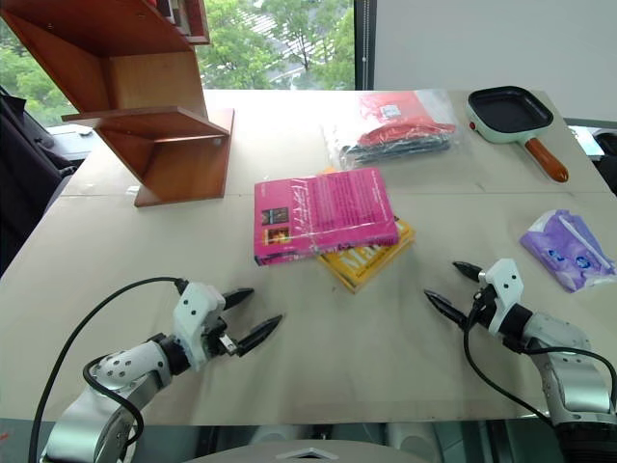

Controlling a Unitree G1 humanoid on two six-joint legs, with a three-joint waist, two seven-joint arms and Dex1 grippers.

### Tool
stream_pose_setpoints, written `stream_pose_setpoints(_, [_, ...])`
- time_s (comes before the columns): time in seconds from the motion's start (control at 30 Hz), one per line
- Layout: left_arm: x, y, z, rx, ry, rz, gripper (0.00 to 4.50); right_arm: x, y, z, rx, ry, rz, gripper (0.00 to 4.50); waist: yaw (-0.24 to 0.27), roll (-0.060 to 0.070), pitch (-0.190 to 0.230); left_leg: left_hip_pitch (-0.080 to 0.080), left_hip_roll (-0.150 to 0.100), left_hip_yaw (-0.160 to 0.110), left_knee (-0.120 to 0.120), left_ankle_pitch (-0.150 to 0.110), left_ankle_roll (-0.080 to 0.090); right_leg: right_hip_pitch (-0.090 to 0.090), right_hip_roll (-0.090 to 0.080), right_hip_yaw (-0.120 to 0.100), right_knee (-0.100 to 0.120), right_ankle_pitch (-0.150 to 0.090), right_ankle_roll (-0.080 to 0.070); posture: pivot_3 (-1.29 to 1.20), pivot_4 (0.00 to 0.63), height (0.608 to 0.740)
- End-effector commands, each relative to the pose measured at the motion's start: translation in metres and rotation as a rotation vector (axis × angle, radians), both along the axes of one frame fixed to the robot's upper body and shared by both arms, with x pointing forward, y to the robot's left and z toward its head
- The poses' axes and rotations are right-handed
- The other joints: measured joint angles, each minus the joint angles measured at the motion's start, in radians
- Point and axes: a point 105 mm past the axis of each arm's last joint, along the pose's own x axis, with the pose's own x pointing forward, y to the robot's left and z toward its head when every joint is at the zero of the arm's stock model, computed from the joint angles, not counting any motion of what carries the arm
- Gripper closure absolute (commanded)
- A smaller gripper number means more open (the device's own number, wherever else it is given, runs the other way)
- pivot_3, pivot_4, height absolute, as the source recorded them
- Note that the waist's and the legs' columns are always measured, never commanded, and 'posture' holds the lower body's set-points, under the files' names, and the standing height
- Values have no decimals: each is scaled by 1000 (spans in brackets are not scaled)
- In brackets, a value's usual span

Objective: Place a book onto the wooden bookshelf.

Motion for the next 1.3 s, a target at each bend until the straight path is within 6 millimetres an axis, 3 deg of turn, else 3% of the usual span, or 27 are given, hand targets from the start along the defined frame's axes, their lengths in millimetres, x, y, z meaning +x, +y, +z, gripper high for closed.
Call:
stream_pose_setpoints(0.03, [-2,2,-3,-1,9,12,43,3,-6,12,-6,-46,-2,0,0,0,0,0,0,0,0,0,0,0,0,0,0,0,0,0,150,720])
stream_pose_setpoints(0.8, [-6,3,5,-46,-8,-1,43,4,-8,13,14,-34,5,0,-1,0,0,0,0,0,0,0,0,0,0,0,0,0,0,0,150,720])
stream_pose_setpoints(0.93, [-9,2,11,-89,3,-40,0,5,-6,16,44,-32,2,1163,-1,0,0,0,0,0,0,0,0,0,0,0,0,0,0,0,150,720])
stream_pose_setpoints(0.97, [-10,2,13,-94,0,-50,0,5,-6,17,44,-33,3,1732,-1,0,0,0,0,0,0,0,0,0,0,0,0,0,0,0,150,720])
stream_pose_setpoints(1.07, [-12,3,18,-130,1,-63,719,6,-6,17,43,-33,6,2993,-1,0,0,0,0,0,0,0,0,0,0,0,0,0,0,0,150,720])
stream_pose_setpoints(1.17, [-13,5,20,-126,0,-70,2134,7,-5,18,43,-34,11,4418,-1,0,0,0,0,0,0,0,0,0,0,0,0,0,0,0,150,720])
stream_pose_setpoints(1.3, [-12,10,26,-103,-16,-69,3983,11,-2,22,39,-39,25,4500,-1,0,0,-1,0,0,0,0,0,0,0,0,0,0,0,0,150,720])
